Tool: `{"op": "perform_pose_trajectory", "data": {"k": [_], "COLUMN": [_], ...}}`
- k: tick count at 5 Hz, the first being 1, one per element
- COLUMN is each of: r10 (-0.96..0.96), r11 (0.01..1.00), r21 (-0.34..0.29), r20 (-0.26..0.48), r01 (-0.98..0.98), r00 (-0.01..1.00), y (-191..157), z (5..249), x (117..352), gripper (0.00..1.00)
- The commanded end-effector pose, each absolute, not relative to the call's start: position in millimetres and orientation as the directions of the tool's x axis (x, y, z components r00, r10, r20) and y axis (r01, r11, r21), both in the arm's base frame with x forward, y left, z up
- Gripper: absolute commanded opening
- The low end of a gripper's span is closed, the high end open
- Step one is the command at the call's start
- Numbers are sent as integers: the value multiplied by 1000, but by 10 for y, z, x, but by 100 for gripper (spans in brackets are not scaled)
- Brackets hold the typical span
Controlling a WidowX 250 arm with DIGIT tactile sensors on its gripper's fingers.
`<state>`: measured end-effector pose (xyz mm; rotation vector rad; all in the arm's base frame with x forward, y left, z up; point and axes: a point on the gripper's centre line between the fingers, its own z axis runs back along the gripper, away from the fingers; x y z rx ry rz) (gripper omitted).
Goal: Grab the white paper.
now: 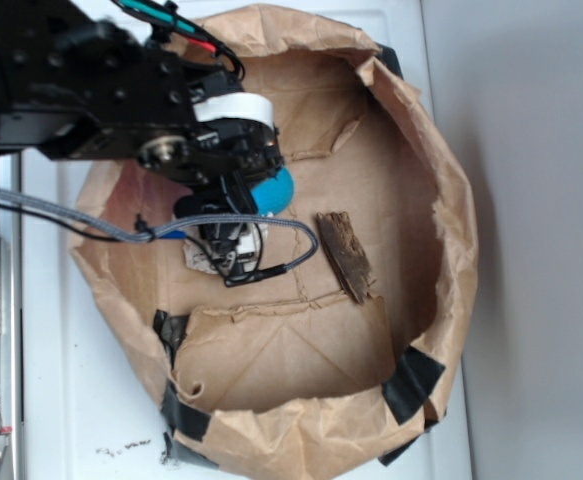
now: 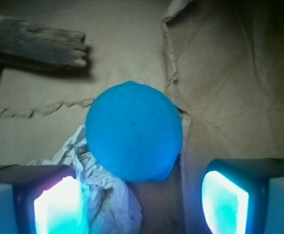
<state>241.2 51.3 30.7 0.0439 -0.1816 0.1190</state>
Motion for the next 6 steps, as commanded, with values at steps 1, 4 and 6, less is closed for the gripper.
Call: {"op": "perform_pose_trajectory", "data": {"k": [1,4,6], "r10": [82,150,119], "r11": [996,984,981], "r21": [-33,-131,-177], "r20": [172,213,213], "r01": [-77,-124,-81], "r00": [982,965,970], "y": [459,544,273], "z": [514,942,718], "x": [2261,2216,2134], "gripper": [100,100,100]}}
